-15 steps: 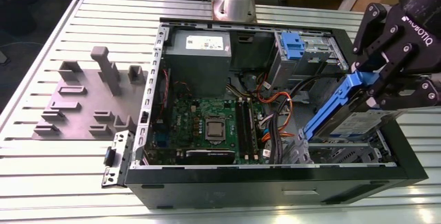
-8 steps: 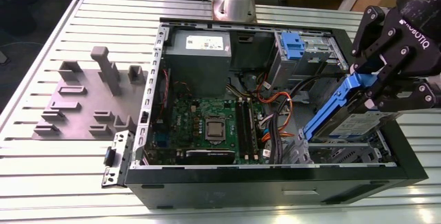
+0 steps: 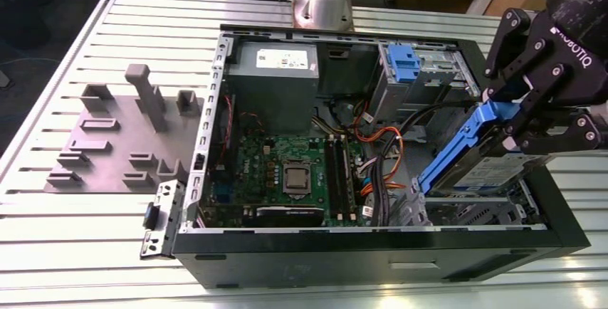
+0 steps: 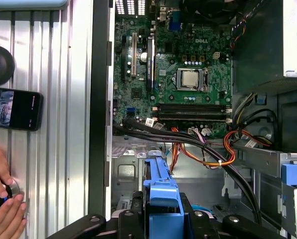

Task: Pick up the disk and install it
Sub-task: 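Insert the disk into the insertion slot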

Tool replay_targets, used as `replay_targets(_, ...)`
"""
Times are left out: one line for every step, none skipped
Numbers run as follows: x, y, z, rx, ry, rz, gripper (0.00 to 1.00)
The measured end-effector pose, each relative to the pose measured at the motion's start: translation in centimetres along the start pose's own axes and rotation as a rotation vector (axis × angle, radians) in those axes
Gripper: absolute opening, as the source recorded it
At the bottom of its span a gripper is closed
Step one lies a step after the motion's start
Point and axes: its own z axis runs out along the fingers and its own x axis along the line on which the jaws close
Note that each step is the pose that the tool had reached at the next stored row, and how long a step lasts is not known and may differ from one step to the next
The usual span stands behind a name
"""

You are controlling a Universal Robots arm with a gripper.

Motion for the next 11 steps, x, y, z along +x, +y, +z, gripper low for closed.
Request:
replay_targets(0.0, 0.0, 0.0, 0.0, 0.0, 0.0, 0.36)
replay_targets(0.0, 0.0, 0.01, 0.0001, 0.0, 0.0, 0.36)
replay_targets(0.0, 0.0, 0.0, 0.0, 0.0001, 0.0, 0.38)
replay_targets(0.0, 0.0, 0.0, 0.0, 0.0001, 0.0, 0.38)
replay_targets(0.0, 0.0, 0.01, 0.0, 0.0, 0.0, 0.43)
replay_targets(0.0, -0.01, 0.02, 0.0001, -0.0002, 0.0, 0.43)
replay_targets(0.0, 0.0, 0.04, 0.0001, -0.0003, 0.0, 0.5)
replay_targets(0.0, 0.0, 0.08, 0.0, 0.0002, 0.0, 0.5)
replay_targets(0.01, -0.01, 0.23, 0.0, 0.0004, 0.0, 0.5)
replay_targets(0.02, -0.02, 0.4, 0.0, 0.0005, 0.0, 0.5)
replay_targets(0.03, -0.02, 0.58, 0.0, 0.0005, 0.0, 0.5)
